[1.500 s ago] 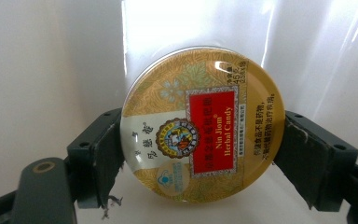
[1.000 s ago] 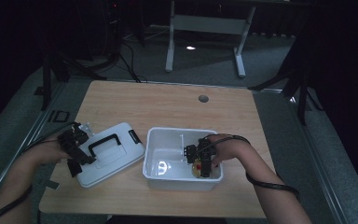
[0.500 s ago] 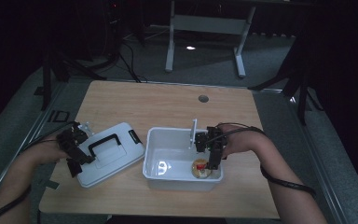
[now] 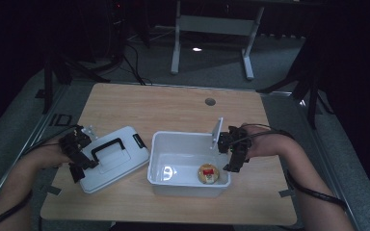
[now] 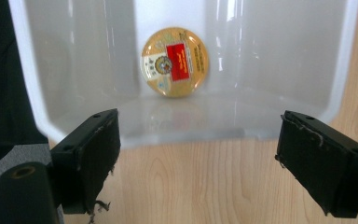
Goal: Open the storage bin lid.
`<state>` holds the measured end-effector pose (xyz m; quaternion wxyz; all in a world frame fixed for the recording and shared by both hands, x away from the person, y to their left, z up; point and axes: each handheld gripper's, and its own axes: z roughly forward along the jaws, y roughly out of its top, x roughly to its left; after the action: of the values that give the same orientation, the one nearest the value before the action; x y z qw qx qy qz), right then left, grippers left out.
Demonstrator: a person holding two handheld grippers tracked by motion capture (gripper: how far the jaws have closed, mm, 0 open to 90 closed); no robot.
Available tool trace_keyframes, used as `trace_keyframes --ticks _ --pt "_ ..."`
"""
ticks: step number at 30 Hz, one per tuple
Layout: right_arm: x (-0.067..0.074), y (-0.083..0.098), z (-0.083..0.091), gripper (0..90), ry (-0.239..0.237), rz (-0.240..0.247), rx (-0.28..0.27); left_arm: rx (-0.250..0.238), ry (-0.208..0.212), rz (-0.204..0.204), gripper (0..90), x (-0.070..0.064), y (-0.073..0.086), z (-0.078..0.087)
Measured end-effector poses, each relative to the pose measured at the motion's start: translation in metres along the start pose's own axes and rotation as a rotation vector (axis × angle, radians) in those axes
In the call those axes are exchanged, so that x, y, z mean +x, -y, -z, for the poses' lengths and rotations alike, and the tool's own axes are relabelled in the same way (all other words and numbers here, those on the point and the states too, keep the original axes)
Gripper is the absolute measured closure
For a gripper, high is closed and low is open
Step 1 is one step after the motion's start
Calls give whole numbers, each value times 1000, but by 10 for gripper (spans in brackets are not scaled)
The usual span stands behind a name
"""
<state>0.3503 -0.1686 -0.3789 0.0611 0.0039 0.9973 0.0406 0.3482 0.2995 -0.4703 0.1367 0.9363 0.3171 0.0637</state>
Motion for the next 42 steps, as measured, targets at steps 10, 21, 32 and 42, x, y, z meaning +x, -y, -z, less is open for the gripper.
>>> trace_keyframes --ticks 10,21,32,42 --pt "-1 33 -4 135 -9 -53 1 -26 -28 3 115 1 -2 0" --pt "-1 71 -28 138 -56 -128 25 45 -5 60 152 4 -4 -10" --pt "6 101 -59 139 -109 -163 29 146 -35 47 444 8 -15 -21" --pt "14 119 -86 144 -161 -194 43 224 -9 11 621 5 -26 -30"
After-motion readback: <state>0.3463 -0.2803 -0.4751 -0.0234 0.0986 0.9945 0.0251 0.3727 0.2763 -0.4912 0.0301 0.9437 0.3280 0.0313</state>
